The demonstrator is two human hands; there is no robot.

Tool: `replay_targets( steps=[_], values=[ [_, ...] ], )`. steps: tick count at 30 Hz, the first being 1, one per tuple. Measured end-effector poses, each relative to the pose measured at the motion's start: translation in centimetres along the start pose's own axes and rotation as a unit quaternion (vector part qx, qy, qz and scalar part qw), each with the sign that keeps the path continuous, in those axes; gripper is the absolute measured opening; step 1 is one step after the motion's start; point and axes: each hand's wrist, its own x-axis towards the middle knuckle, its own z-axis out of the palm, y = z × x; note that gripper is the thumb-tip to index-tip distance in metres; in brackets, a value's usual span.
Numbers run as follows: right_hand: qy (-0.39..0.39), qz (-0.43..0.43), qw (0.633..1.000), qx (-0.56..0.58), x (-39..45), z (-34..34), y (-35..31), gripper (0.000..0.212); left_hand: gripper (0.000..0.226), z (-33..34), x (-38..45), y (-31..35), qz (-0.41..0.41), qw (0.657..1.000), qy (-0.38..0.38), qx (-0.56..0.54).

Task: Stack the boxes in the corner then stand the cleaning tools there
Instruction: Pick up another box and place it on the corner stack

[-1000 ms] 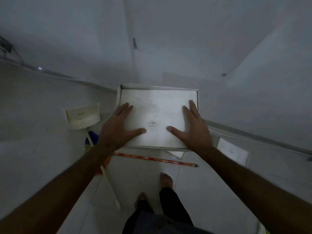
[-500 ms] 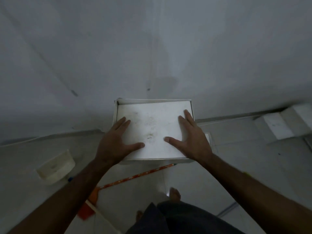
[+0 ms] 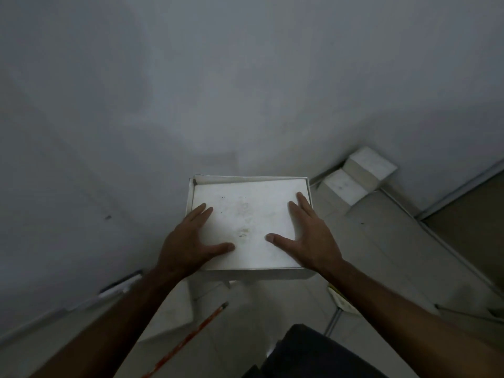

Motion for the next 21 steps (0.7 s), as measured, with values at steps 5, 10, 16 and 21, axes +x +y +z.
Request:
replay_targets(
  steps=[5, 10, 16, 21],
  values=[
    [0.029, 0.05, 0.998, 0.003, 2.3, -6.8, 7.6, 0.11, 0.122, 4.0, 6.9, 9.0, 0.05, 0.998, -0.039, 0.003],
    [0.06, 0.108, 0.992, 0.01, 4.3, -11.3, 14.1, 0.108, 0.128, 7.7, 13.6, 15.8, 0.103, 0.992, -0.069, 0.012],
    [0.097, 0.178, 0.979, 0.014, 7.7, -14.6, 20.6, 0.109, 0.123, 11.8, 22.6, 22.7, 0.167, 0.978, -0.123, 0.023],
    [0.131, 0.227, 0.964, 0.034, 11.8, -17.6, 24.6, 0.111, 0.117, 14.6, 30.3, 27.7, 0.208, 0.966, -0.155, 0.014]
  ],
)
